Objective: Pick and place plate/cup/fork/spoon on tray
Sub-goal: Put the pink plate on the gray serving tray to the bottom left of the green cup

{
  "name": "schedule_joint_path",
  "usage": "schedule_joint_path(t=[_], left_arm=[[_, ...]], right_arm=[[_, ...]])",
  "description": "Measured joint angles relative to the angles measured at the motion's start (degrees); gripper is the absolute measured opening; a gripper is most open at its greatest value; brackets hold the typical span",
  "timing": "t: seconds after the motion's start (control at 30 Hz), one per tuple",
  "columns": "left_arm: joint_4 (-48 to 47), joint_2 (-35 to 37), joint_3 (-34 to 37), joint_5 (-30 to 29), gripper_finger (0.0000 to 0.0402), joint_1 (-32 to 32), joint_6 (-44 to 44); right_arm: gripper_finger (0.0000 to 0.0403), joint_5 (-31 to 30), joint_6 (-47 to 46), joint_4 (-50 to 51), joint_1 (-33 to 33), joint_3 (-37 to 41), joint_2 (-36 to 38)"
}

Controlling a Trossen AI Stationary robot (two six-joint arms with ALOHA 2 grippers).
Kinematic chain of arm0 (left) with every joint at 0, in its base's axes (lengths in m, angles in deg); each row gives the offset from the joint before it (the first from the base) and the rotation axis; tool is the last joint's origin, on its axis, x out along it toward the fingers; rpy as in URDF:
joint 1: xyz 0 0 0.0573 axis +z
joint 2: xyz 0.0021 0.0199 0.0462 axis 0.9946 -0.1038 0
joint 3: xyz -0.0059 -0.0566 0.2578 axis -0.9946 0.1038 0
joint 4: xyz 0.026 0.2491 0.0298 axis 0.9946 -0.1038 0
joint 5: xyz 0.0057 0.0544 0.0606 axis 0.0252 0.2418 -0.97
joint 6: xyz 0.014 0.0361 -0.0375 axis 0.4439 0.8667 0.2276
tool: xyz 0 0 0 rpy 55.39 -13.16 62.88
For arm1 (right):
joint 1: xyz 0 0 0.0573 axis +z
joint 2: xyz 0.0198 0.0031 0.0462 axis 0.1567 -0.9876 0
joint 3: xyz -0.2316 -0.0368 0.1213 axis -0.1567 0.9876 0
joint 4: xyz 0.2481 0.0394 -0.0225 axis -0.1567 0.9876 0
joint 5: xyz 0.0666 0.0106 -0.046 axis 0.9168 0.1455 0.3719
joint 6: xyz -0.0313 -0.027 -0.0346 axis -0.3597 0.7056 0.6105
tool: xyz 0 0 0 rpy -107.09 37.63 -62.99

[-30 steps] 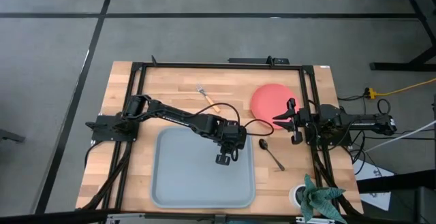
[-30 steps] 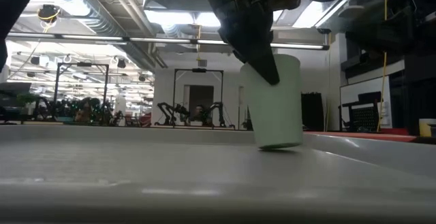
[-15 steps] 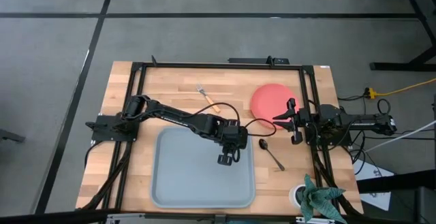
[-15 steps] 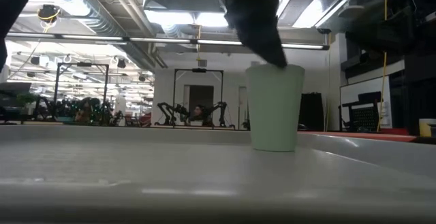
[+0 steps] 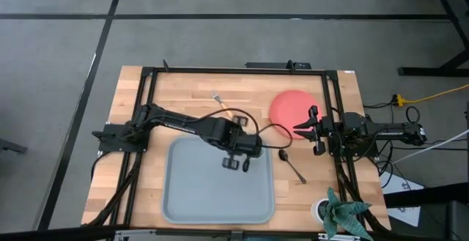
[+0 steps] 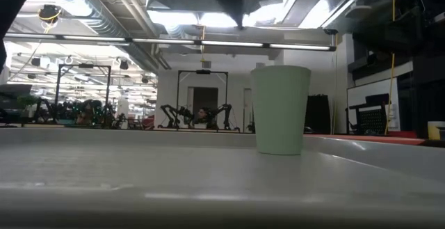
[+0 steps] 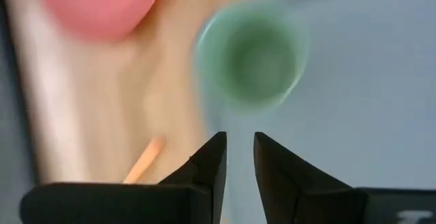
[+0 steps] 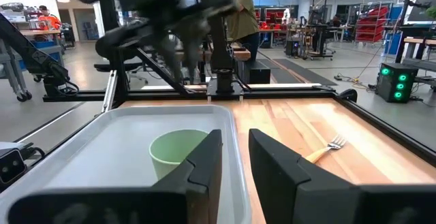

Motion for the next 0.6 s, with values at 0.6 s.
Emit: schedule_joint_path(t=[0.6], left_arm=[[-11.7,32.2,20.2,-6.7,0.0069,1.2,-16.5]], right_arm=[[0.0080,0.4,-2.8,2.6,0.0,0.0,-0.2]])
